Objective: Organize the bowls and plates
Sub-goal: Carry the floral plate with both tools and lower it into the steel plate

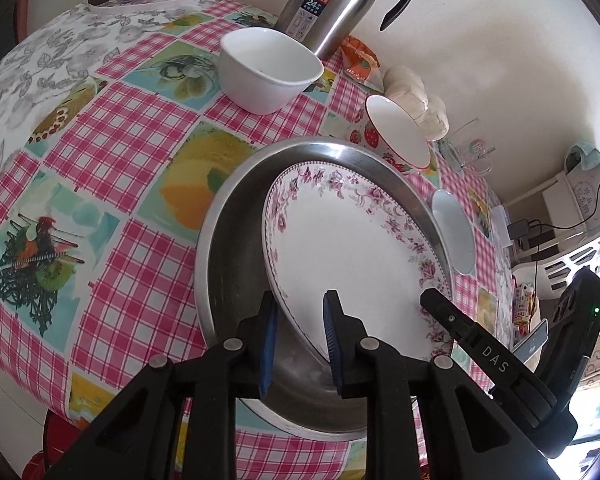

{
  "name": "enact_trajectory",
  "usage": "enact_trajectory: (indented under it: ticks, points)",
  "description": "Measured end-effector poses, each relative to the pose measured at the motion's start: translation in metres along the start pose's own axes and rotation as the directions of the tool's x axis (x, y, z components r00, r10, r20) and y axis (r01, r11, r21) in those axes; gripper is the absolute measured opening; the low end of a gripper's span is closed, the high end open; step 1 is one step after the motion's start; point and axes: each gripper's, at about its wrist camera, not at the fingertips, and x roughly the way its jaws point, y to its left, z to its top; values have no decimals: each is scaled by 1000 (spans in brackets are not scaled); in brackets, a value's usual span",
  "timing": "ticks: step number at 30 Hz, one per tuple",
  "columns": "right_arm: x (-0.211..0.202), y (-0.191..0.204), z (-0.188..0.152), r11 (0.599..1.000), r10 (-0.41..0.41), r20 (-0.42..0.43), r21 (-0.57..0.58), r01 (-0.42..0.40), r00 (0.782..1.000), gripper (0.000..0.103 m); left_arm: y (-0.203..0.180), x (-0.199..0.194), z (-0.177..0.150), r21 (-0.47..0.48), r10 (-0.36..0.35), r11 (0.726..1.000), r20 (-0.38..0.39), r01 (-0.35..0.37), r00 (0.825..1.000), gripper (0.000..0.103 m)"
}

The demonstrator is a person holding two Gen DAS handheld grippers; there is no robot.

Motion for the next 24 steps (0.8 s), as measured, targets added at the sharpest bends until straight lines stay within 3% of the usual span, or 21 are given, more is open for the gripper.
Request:
enact_trajectory:
  ticks: [9, 24]
  points:
    - [7, 0, -2, 1000, -18, -25, -4, 18, 1000, 15, 9, 27, -5, -55, -4, 998, -119, -3, 993, 22]
    - [12, -2, -2, 1000, -31, -44, -3, 31, 999, 15, 2, 35, 0, -22, 35, 999, -106, -37, 994, 24]
